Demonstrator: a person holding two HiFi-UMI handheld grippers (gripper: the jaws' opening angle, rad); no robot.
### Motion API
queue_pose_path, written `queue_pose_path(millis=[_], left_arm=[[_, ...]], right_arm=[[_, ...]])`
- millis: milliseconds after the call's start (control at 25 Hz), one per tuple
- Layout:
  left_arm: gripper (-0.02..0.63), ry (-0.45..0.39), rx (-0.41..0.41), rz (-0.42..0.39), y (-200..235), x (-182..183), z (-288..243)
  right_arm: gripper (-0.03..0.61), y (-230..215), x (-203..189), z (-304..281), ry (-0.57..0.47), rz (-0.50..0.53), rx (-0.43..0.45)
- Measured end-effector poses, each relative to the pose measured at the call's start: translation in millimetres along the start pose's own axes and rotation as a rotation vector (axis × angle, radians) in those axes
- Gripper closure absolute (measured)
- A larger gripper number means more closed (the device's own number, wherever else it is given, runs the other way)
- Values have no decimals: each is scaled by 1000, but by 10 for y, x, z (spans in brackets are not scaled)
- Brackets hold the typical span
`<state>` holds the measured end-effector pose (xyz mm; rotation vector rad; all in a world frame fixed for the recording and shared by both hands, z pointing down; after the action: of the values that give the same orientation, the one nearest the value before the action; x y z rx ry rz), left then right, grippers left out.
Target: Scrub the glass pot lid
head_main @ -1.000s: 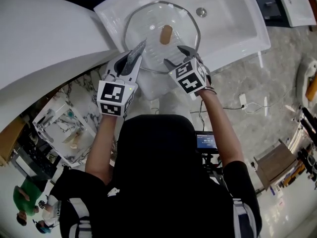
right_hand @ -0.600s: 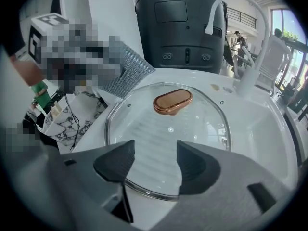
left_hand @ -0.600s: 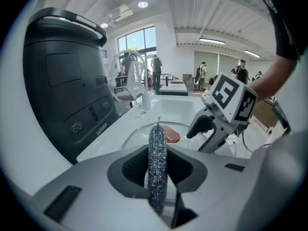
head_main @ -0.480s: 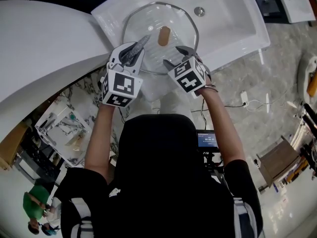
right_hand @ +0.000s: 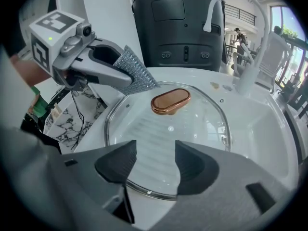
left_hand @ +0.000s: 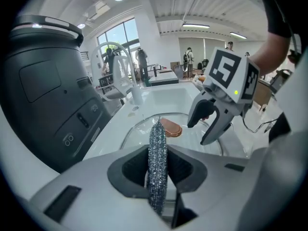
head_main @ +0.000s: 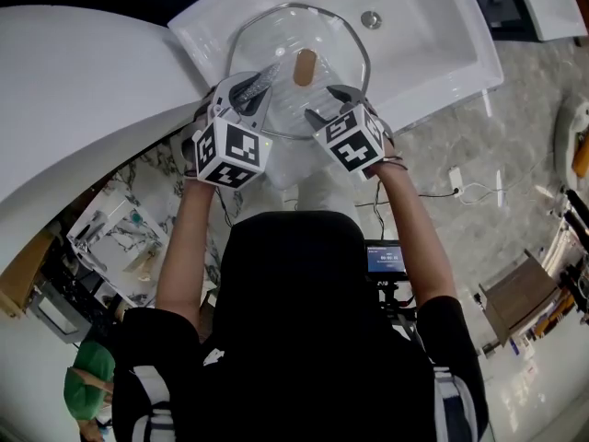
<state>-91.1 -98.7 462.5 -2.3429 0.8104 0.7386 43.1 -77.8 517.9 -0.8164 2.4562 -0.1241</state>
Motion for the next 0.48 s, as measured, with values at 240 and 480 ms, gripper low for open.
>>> queue_pose_path(millis=[240, 480], left_arm=[[532, 28, -25, -24, -42, -9, -118], [532, 42, -40, -28, -14, -28, -227]], right_arm=[[354, -9, -17, -2, -12, -8, 3], [367, -17, -16, -11, -17, -14, 5]])
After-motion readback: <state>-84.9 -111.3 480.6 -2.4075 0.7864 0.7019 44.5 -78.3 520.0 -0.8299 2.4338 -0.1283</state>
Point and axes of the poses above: the fingertips, and each gripper's own axes: z backward along the fingers, y to its left, x out of its top, the point moved 6 cm from there along z, backward along the fingers, and after that the axes turned 9 degrees about x, right-handed, at the moved point
